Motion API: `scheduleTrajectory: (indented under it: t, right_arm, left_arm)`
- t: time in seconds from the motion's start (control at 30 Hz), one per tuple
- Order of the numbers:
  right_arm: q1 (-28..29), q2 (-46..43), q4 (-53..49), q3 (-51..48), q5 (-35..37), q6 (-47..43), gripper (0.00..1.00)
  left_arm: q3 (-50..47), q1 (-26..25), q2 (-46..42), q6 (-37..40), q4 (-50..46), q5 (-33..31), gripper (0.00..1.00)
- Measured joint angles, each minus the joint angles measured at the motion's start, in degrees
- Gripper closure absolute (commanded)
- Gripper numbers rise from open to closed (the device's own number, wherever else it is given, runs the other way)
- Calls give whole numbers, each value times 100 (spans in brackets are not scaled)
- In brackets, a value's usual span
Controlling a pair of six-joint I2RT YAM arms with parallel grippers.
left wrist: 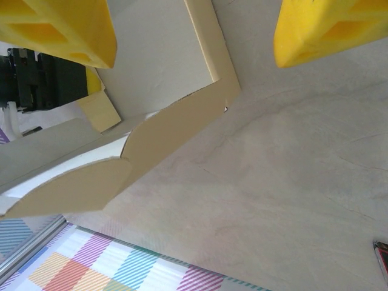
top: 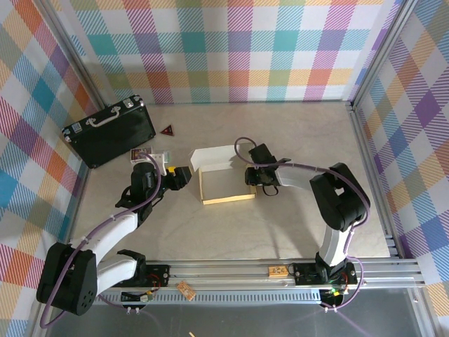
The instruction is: Fold the paper box
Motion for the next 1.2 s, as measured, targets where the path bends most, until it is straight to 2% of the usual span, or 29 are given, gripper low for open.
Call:
scheduleTrajectory:
  t: [0.1,0.33,0.53,0.77,1.07,1.2]
  right_arm:
    - [4,-278,37,-306,-120,-68,57]
    - [0,-1008,111,-796,-487,-317,41]
    - [-70,-1397,365,-903,-949,-474,32]
    - [-354,-1738,651,-1572,-1506,-494,32]
    - [-796,-4140,1104,-2570,-2284,-1145,33]
    - [-796,-3877,1620,-2509,-2382,-1652,41]
  left_arm:
    - [0,2,2,0,0,0,31]
    - [0,2,2,2,-2,0,31]
    - [0,0,42,2,0,4,31]
    - [0,2,70,4,-7,2,31]
    - [-28,2,61,17,-61,17,30]
    - [-175,0,96,0,-24,22,30]
